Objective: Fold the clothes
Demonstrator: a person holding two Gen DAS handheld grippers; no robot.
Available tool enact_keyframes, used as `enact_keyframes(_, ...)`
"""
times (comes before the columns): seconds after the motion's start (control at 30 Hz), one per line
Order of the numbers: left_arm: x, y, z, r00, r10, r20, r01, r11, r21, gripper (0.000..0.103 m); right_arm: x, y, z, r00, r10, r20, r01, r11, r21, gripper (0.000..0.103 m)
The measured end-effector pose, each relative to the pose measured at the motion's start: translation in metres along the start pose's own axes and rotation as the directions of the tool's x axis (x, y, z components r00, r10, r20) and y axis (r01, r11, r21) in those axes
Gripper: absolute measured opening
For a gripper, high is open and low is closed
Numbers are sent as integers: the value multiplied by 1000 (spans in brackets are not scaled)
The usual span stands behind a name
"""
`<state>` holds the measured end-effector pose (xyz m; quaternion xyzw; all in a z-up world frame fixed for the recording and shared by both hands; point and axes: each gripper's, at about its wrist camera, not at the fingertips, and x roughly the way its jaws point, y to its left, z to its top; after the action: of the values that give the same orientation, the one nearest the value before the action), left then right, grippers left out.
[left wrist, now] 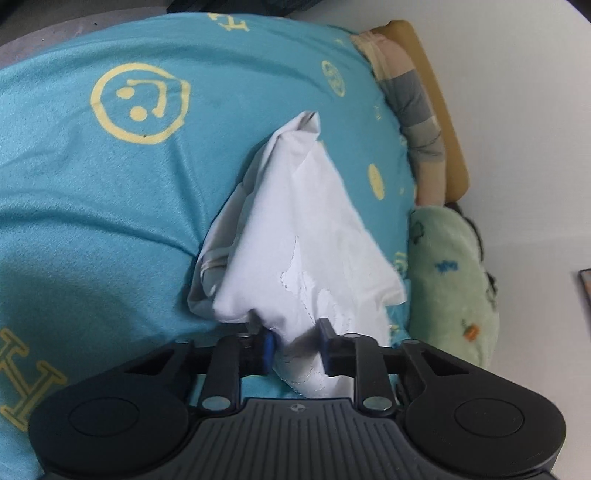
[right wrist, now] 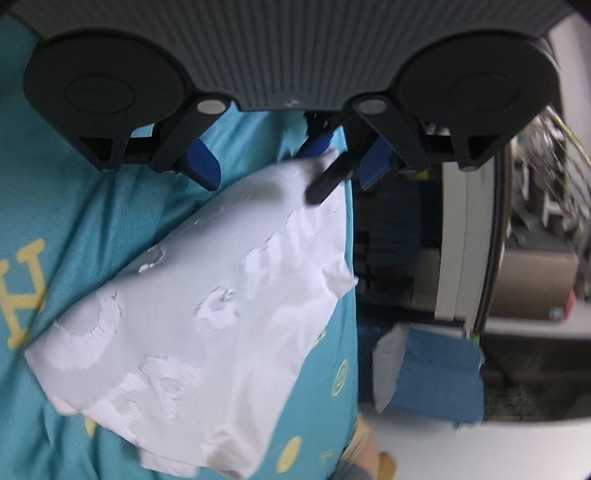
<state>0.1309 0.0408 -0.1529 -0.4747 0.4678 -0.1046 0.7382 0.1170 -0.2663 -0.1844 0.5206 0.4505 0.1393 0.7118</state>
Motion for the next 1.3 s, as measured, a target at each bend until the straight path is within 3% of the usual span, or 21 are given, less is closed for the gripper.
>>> enact_keyframes(0.1, -7, -4, 2, 998, -54, 26, 54, 998, -14, 17, -4, -5, 10, 997, -36, 63, 34, 999, 23, 85)
enact_keyframes(0.27, -8, -6, 4, 996, -83, 43, 84, 996, -30, 16, -20, -29, 21, 981, -76, 180, 46, 985, 166, 81)
enact_keyframes(0.33, -8, -4, 6, 996, -85, 42, 86, 996, -37, 16, -26, -40, 26, 971, -103, 217, 56, 975, 215, 68)
enact_keyframes(0.4, -8, -5, 7, 995, -93, 39, 95, 995, -42, 16, -28, -46, 30, 968, -107, 228, 49, 968, 247, 47)
enact_keyframes(0.5, -16, -8, 8, 992, -118, 34, 119, 992, -39, 16, -29, -34, 31, 964, -102, 245, 54, 979, 196, 28)
enact_keyframes(0.57, -21, -14, 9, 992, -126, 28, 127, 991, -36, 16, -36, -20, 28, 957, -89, 275, 51, 988, 144, 23)
enact_keyframes(0.77, -48, -68, -2, 993, -121, -2, 121, 991, 59, 16, -89, 14, 18, 941, -48, 335, 42, 999, 25, 21)
enact_keyframes(0.93, -58, -140, -37, 989, -138, -59, 145, 977, 157, 16, -159, 20, 9, 918, -15, 396, 1, 999, 35, 21)
enact_keyframes(1.13, -23, -238, -105, 969, -182, -166, 219, 944, 247, 16, -272, 15, 20, 859, -30, 511, 0, 998, 59, 21)
enact_keyframes(1.23, 16, -301, -139, 948, -211, -236, 274, 921, 277, 16, -336, 16, 43, 804, -56, 592, 29, 998, 55, 21)
enact_keyframes(1.3, 44, -349, -163, 925, -246, -291, 330, 898, 290, 16, -382, 22, 65, 755, -71, 652, 52, 997, 49, 21)
